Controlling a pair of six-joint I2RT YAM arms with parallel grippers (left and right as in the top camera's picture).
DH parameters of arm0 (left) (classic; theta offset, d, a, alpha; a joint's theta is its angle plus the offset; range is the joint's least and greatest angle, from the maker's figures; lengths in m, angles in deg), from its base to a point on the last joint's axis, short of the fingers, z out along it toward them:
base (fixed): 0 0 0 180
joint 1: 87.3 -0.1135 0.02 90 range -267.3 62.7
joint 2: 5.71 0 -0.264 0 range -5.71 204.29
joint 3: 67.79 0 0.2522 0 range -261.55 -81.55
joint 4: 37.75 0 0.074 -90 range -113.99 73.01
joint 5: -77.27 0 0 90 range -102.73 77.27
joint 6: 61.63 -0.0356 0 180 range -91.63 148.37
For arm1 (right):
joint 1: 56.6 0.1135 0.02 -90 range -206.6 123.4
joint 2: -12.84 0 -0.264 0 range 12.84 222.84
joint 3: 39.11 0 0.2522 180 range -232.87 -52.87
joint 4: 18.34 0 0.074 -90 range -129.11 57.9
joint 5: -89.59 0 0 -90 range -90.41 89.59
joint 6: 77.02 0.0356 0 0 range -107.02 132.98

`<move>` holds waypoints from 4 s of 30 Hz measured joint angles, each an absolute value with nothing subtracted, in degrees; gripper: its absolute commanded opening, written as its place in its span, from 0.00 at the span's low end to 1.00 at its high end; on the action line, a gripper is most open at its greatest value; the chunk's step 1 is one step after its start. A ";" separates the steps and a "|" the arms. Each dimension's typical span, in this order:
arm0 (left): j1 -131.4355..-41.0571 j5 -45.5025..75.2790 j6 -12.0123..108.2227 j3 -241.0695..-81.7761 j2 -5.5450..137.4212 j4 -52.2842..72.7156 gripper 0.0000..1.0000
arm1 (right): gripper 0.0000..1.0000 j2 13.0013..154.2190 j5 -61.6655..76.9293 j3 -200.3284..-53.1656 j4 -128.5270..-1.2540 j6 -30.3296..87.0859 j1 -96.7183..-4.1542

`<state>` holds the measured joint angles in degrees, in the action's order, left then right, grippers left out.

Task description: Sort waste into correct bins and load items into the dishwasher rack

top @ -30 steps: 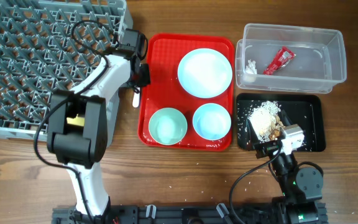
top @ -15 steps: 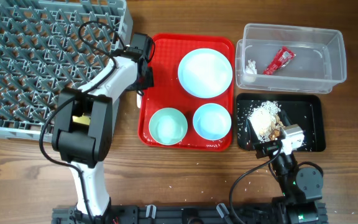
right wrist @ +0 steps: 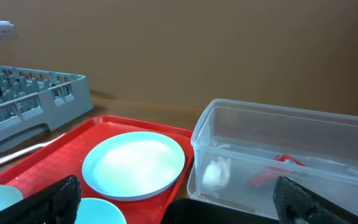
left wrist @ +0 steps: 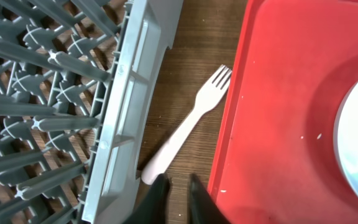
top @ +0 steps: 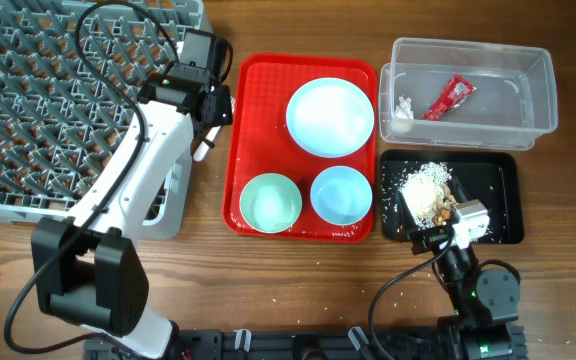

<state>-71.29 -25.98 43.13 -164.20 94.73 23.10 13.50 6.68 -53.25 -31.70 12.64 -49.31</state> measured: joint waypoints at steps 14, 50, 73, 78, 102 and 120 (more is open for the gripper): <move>-71.35 -22.75 32.40 -164.09 102.80 20.65 0.37 | 1.00 13.50 6.68 -53.25 -31.70 12.64 -49.31; -73.80 -21.92 18.17 -165.55 106.45 14.84 0.43 | 1.00 13.50 6.66 -53.25 -31.70 12.64 -49.31; -77.10 -7.45 8.80 -163.87 114.95 12.72 0.11 | 1.00 13.50 6.68 -53.25 -31.68 12.64 -49.31; -77.38 -5.18 13.69 -164.11 114.93 13.59 0.06 | 1.00 13.50 6.66 -53.25 -31.68 12.64 -49.31; -84.95 -19.97 8.80 -163.83 95.15 16.98 0.67 | 1.00 13.50 6.68 -53.25 -31.68 12.64 -49.31; -84.18 -6.84 18.02 -158.65 98.73 21.77 0.06 | 1.00 13.50 6.68 -53.25 -31.68 12.64 -49.31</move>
